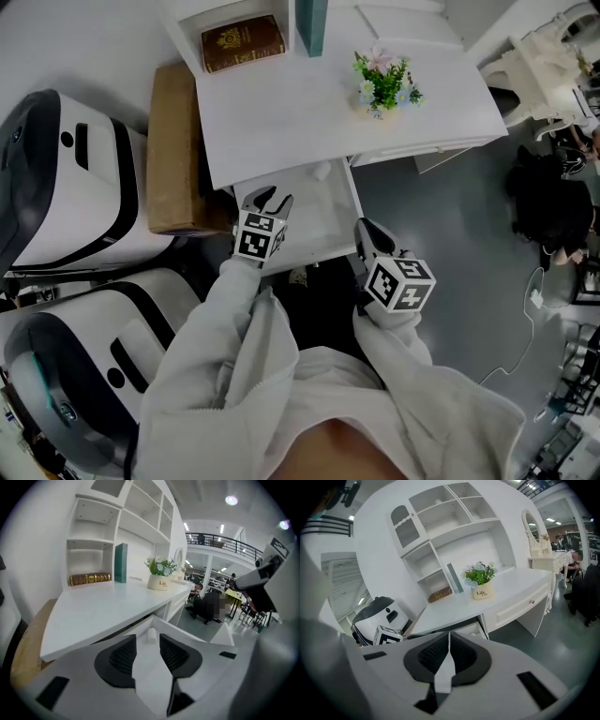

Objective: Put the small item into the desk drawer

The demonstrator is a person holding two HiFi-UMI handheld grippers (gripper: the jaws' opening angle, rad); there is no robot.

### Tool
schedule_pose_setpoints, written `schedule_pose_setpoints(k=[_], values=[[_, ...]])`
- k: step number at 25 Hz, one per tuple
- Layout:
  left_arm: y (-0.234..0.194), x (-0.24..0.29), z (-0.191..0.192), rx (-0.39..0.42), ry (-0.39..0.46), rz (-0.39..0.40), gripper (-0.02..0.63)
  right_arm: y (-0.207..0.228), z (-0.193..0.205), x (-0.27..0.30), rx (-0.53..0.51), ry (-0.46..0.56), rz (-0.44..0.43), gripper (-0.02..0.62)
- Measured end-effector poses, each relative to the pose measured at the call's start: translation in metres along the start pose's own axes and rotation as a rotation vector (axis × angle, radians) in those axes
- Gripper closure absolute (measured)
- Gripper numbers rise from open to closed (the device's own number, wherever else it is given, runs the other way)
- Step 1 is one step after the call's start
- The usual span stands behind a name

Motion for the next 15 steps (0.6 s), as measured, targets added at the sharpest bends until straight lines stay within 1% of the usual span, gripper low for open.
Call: schedule_pose_setpoints(k=[3,7,11,15], values=[[-0.009,-0.012,0.003,0.045,0.046,-0.025,0.488,-0.007,0.001,-0.003,-0.008,0.01,-0.003,0.558],[-0.016,-0.027,0.003,0.066,0.075,-0.048,0.54,-0.012,0.002,-0.006,-0.013,0.014,-0.005,0.558],[-0.016,-0.049,-0.001,0.046,0.08,-0.046,0.572,-0.015,0.001,-0.008,-0.016,0.026,-0.01,0.558],[-0.009,-0.073,-0.005,0.016,0.072,-0.034,0.577,-0.018,-0.002,-0.011,-0.005,0.053,-0.024,0.558]])
Point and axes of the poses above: the fingertips, and each gripper's own axes: x forward along the fingers, y to its right, z out of its underside, the point moved 10 cm from there along -x, backward along the fingers, and after that the axes turned 15 degrees about -x, right-handed, at the moved point
